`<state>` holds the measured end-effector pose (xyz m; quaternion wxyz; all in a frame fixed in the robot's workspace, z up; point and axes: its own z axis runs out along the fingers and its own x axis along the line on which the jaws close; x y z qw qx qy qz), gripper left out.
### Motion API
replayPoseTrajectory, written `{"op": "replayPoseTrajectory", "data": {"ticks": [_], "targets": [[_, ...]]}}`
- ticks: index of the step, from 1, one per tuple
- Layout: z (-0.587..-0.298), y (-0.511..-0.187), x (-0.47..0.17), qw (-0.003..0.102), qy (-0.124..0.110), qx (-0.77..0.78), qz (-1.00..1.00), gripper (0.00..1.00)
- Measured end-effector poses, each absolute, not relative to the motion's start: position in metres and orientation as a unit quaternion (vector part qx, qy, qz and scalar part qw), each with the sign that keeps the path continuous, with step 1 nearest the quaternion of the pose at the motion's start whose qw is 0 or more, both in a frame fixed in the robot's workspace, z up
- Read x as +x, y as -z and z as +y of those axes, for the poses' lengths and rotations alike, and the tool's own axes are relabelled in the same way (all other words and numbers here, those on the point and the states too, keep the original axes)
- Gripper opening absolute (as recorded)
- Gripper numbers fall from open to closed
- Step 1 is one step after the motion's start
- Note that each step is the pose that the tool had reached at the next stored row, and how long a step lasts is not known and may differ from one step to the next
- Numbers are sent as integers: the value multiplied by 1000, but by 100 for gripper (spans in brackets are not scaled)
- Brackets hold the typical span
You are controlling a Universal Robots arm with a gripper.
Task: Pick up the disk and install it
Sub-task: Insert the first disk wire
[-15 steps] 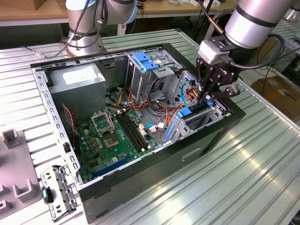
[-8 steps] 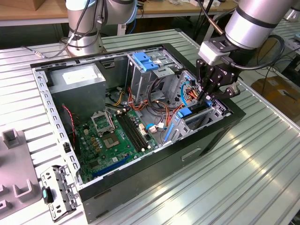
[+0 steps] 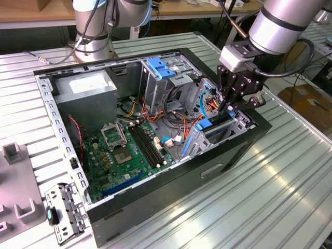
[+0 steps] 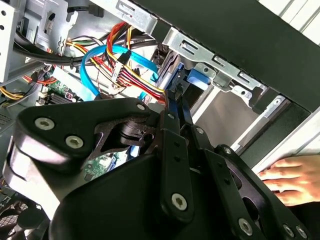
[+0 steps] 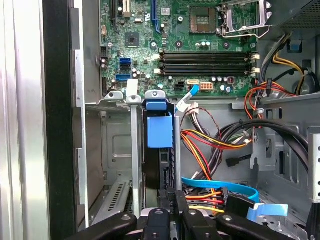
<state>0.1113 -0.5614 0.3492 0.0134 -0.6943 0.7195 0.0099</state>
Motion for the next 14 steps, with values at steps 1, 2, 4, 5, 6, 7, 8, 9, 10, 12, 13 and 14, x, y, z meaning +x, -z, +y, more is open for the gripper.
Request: {"op": "replayPoseTrajectory", "data": {"ticks": [1,2,4,5,6,7,8,9,10,12,13,14], "targets": [[-561,-349,111,13,-10,-694,719,16],[-562,-349,111,13,-10,-694,720,16],[-562,-349,111,13,-10,-694,720,16],[-562,-349,111,13,-10,-695,719,16],[-562,-349,111,13,-10,-696,718,16],[-562,-349,110,13,-10,-698,716,16],[-562,-349,110,13,-10,-699,714,16],[-562,-349,110,13,-10,-701,713,16],[-562,-349,110,13,-10,-701,713,16],[-562,-349,111,13,-10,-701,713,16],[-562,-349,111,13,-10,-701,713,16],[-562,-349,111,13,-10,-701,713,16]]}}
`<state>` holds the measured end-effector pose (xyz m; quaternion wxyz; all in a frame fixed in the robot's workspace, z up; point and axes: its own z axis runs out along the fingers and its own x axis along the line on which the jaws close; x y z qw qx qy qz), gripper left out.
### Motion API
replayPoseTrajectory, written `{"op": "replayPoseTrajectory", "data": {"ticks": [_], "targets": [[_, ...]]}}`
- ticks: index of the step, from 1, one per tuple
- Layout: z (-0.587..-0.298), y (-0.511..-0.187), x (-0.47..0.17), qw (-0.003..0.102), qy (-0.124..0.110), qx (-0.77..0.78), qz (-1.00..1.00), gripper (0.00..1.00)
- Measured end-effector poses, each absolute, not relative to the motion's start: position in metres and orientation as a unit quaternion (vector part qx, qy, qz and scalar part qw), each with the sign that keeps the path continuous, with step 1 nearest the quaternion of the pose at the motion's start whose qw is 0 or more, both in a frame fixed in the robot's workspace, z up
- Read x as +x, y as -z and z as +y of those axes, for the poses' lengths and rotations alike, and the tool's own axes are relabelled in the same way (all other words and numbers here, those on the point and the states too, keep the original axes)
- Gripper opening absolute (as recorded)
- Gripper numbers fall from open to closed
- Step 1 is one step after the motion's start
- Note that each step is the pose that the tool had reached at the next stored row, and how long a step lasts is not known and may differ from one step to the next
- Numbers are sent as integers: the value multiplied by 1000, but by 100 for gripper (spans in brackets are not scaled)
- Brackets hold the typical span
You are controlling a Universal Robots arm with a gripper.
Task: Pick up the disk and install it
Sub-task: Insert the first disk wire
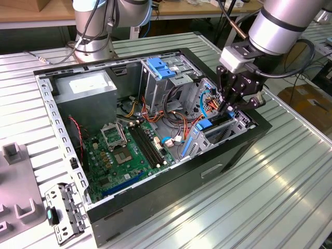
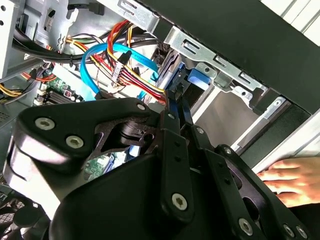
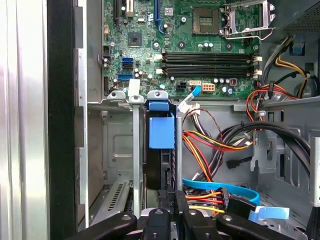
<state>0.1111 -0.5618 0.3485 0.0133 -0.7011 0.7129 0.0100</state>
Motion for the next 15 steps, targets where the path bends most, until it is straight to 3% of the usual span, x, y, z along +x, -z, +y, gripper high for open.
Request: {"op": "replayPoseTrajectory", "data": {"ticks": [15], "targets": [[-562,-350,111,13,-10,-701,713,16]]}}
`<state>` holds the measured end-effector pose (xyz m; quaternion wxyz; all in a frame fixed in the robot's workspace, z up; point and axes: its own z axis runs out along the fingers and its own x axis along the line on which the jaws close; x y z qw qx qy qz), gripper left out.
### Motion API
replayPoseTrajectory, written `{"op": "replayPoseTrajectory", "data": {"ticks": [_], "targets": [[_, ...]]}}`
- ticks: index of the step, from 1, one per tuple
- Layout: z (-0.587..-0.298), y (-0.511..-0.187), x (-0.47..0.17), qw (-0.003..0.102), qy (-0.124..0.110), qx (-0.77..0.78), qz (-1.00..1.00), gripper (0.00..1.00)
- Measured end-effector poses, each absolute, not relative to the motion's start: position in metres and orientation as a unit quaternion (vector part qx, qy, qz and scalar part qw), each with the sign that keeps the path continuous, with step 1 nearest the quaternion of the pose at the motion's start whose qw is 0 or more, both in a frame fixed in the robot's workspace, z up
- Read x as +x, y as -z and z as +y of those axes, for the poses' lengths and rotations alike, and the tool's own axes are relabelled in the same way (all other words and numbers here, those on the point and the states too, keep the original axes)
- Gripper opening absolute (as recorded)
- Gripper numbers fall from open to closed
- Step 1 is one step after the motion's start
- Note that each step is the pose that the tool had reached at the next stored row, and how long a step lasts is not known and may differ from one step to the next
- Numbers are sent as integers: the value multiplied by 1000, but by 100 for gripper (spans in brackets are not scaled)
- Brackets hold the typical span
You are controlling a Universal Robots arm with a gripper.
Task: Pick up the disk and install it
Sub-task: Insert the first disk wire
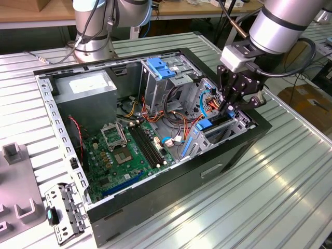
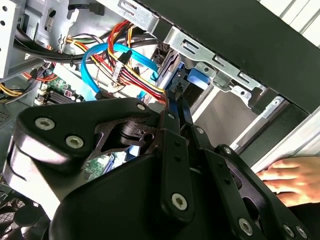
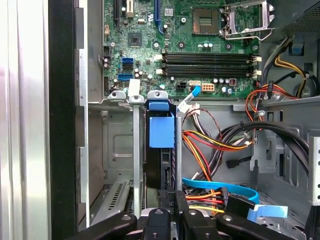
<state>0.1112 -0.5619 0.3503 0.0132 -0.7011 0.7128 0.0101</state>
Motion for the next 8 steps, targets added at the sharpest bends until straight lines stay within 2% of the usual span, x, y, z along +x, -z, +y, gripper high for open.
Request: {"op": "replayPoseTrajectory", "data": {"ticks": [8], "targets": [[-563,-347,111,13,-10,-701,713,16]]}}
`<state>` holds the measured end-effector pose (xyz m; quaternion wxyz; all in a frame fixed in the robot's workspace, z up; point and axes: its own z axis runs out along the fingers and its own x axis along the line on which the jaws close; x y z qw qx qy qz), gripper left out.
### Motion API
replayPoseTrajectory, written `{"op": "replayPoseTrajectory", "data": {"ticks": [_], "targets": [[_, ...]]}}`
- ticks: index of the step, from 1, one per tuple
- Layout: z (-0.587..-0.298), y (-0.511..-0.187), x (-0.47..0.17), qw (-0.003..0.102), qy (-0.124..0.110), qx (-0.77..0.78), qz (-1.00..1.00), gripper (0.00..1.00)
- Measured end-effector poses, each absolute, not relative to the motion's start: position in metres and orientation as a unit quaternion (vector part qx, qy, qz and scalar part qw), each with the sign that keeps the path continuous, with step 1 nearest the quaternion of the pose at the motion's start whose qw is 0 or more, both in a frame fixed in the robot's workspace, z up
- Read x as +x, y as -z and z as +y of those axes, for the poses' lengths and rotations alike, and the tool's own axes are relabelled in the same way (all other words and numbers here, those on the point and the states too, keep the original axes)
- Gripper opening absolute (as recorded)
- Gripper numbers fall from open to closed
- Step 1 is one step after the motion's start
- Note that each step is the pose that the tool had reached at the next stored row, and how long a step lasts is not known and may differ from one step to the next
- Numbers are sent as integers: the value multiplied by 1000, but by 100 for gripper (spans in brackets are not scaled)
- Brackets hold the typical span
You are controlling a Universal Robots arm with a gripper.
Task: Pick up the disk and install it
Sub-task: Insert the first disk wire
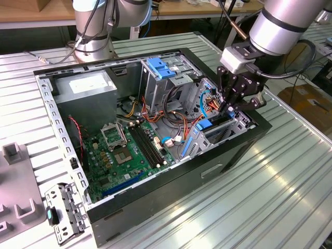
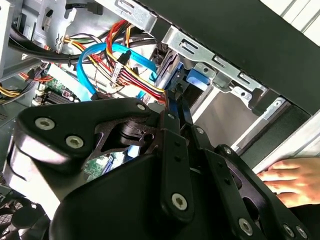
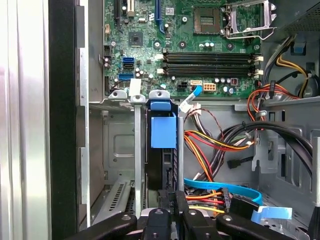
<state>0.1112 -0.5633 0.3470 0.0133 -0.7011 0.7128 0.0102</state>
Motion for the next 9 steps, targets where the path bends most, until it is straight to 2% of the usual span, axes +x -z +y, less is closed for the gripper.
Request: {"op": "replayPoseTrajectory", "data": {"ticks": [1,2,9], "targets": [[-563,-337,111,13,-11,-701,713,16],[-563,-341,111,13,-11,-701,713,24],[-563,-355,111,13,-10,-701,713,24]]}}
